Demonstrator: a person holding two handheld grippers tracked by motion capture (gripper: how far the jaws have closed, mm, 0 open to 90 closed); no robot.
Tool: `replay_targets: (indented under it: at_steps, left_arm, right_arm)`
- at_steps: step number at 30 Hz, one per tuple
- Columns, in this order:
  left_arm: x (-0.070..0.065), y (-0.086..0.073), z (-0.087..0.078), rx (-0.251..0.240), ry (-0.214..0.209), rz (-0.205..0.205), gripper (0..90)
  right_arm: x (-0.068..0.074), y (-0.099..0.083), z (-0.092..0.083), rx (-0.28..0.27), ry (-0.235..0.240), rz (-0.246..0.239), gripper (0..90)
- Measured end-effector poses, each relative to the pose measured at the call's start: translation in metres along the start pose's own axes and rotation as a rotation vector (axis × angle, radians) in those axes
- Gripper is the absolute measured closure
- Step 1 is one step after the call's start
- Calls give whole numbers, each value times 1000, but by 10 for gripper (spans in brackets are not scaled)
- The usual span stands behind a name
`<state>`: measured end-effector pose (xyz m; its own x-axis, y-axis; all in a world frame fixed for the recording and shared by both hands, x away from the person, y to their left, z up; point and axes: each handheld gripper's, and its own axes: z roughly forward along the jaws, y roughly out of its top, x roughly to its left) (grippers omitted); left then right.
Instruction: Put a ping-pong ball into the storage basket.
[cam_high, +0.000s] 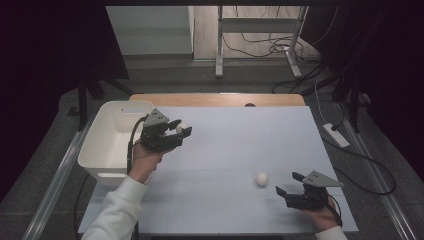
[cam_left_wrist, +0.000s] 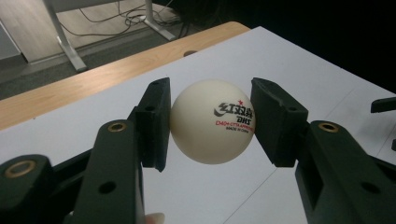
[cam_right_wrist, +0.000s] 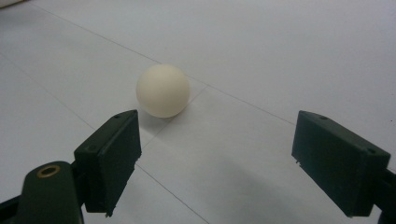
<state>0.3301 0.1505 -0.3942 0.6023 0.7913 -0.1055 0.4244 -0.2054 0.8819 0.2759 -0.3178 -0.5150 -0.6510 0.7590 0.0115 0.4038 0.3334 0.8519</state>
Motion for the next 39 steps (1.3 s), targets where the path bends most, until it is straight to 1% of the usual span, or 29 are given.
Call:
replay_targets:
  at_steps: [6, 11, 14, 18, 25, 33, 39]
  left_arm:
    - [2, 3, -5, -11, 9, -3, 501]
    - [5, 5, -10, -21, 24, -11, 501]
    - [7, 6, -12, -19, 30, -9, 500]
    - [11, 7, -17, -21, 48, -9, 500]
    - [20, 6, -25, -23, 74, -24, 500]
    - [26, 5, -30, -23, 98, -34, 500]
    - [31, 4, -32, -21, 128, -40, 500]
  right_arm:
    - [0, 0, 0, 0, -1, 1, 155]
    - [0, 0, 0, 0, -1, 1, 155]
    - [0, 0, 0, 1, -2, 2, 155]
    - [0, 0, 0, 0, -2, 1, 155]
    - [0, 0, -1, 0, -4, 4, 156]
    - [0, 0, 0, -1, -4, 5, 155]
    - [0, 0, 0, -2, -4, 3, 155]
